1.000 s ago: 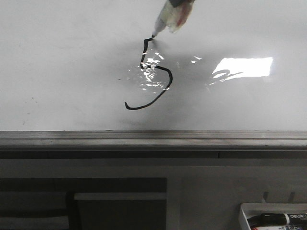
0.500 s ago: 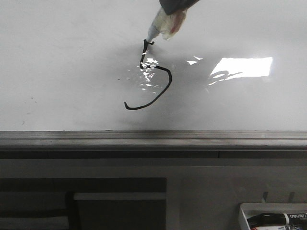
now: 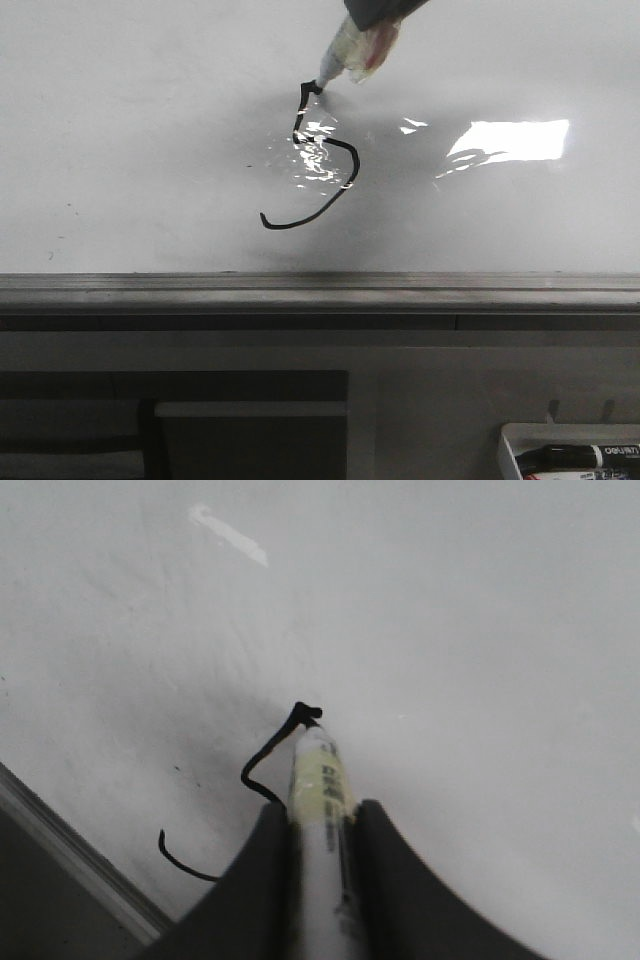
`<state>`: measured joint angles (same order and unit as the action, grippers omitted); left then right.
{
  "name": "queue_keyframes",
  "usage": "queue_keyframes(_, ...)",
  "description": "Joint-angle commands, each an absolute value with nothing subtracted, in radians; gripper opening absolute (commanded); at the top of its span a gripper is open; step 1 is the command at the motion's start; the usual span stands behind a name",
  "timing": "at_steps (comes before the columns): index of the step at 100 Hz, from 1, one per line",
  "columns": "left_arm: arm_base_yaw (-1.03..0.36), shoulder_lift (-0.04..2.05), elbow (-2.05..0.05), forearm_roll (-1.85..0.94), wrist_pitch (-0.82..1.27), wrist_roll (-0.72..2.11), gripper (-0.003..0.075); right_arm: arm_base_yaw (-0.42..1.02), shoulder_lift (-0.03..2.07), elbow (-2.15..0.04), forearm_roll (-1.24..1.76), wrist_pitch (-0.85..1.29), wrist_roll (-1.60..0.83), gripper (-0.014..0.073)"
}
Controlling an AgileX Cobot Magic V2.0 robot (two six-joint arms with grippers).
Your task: Write number 5 on whiteboard
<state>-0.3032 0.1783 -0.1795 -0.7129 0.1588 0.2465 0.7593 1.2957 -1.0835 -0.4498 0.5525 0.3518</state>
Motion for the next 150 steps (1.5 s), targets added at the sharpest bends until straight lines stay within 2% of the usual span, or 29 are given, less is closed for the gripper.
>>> queue_keyframes(1,-0.302,0.188,-0.206,-0.723,0.104,0.239,-0.0020,0.737,1.273,-1.104,-0.499,0.622,0.355,-0.0042)
queue_keyframes(48,-0.302,0.188,-0.206,-0.723,0.104,0.239,-0.0020,0.736,1.188,-1.104,-0.598,0.792,0.448,-0.0042)
queue_keyframes(80,-0.302,0.188,-0.206,-0.723,0.104,0.239,-0.0020,0.739,1.179,-1.119,-0.612,0.717,0.448,-0.0042)
queue_keyframes(95,-0.302,0.196,-0.277,-0.669,0.204,0.253,-0.0013,0.832,1.125,-1.164,-0.610,0.668,0.417,-0.0042)
queue_keyframes(103,-0.302,0.224,-0.351,-0.581,0.329,0.342,0.0050,0.884,1.098,-1.167,-0.614,0.611,0.376,-0.0042)
queue_keyframes(115,-0.302,0.308,-0.474,-0.532,0.449,0.511,0.0253,0.935,1.097,-1.167,-0.614,0.599,0.323,-0.0042)
queue_keyframes(122,-0.302,0.380,-0.546,-0.537,0.507,0.617,0.0323,0.949,1.102,-1.158,-0.614,0.591,0.300,-0.0043)
queue_keyframes(133,-0.314,0.477,-0.637,-0.572,0.601,0.759,0.0330,0.975,1.104,-1.135,-0.614,0.563,0.296,-0.0043)
queue_keyframes(150,-0.425,0.621,-0.750,-0.640,0.693,0.931,0.0330,1.029,1.104,-1.078,-0.613,0.524,0.191,-0.0057)
